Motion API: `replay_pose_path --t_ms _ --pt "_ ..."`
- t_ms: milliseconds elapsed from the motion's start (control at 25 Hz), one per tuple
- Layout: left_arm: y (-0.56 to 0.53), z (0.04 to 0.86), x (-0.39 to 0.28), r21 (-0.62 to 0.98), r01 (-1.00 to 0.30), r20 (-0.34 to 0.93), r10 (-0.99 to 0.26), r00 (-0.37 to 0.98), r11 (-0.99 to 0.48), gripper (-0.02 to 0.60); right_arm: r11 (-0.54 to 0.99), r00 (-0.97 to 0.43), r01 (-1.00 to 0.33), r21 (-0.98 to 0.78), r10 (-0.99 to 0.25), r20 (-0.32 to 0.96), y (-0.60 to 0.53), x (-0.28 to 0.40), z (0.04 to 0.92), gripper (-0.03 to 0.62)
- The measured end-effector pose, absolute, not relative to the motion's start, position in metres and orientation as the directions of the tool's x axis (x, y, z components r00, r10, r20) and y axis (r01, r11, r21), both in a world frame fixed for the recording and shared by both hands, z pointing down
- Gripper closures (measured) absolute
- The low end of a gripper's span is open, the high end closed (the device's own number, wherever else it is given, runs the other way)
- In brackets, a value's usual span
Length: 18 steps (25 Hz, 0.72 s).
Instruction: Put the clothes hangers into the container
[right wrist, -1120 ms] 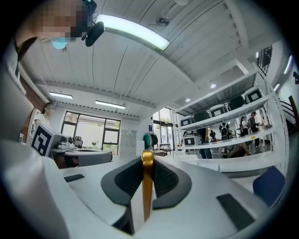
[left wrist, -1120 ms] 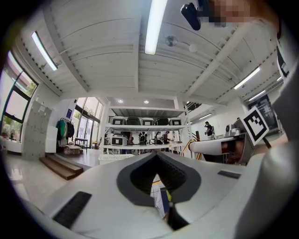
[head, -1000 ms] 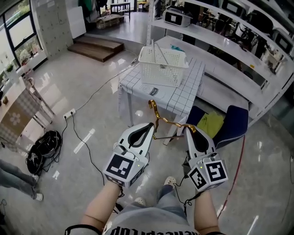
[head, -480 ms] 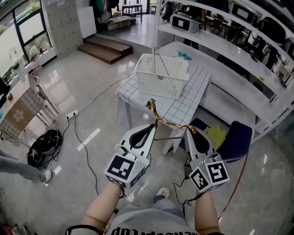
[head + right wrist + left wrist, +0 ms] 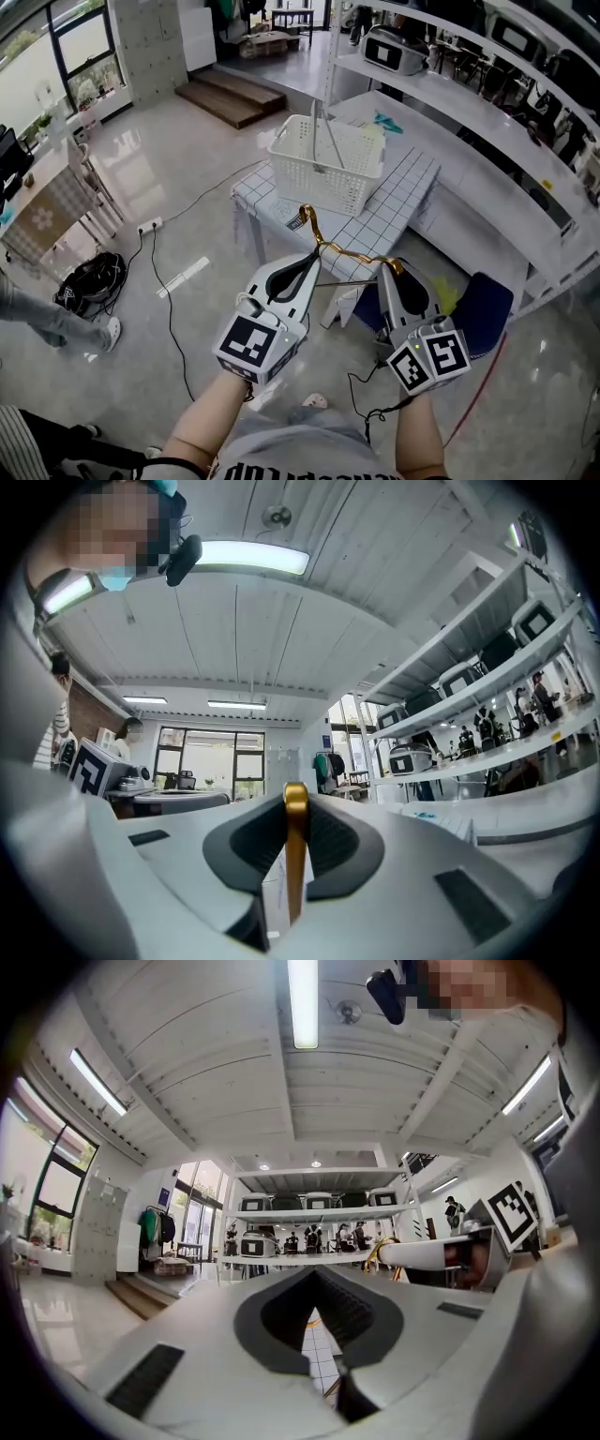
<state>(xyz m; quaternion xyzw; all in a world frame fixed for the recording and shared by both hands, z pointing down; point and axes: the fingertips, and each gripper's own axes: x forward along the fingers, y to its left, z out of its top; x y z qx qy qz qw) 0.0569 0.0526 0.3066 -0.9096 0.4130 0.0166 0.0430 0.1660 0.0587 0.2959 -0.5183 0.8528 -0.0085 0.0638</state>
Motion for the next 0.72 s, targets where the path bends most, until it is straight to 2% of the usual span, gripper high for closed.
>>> replay_pose_path --t_ms 440,720 --pt "0.041 0.320 0.080 -0.044 -0.796 -0.028 -0.796 0.605 -0.603 0.569 0.529 -0.517 -0.840 -0.119 -0.848 -0.117 0.035 0.187 0.306 0.545" --pt "0.023 0.319 0.078 -0.069 -0.805 -0.050 -0.804 0.593 -0.589 0.569 0.540 -0.528 -0.832 -0.126 -0.841 -0.117 0.019 0.188 0.307 0.545"
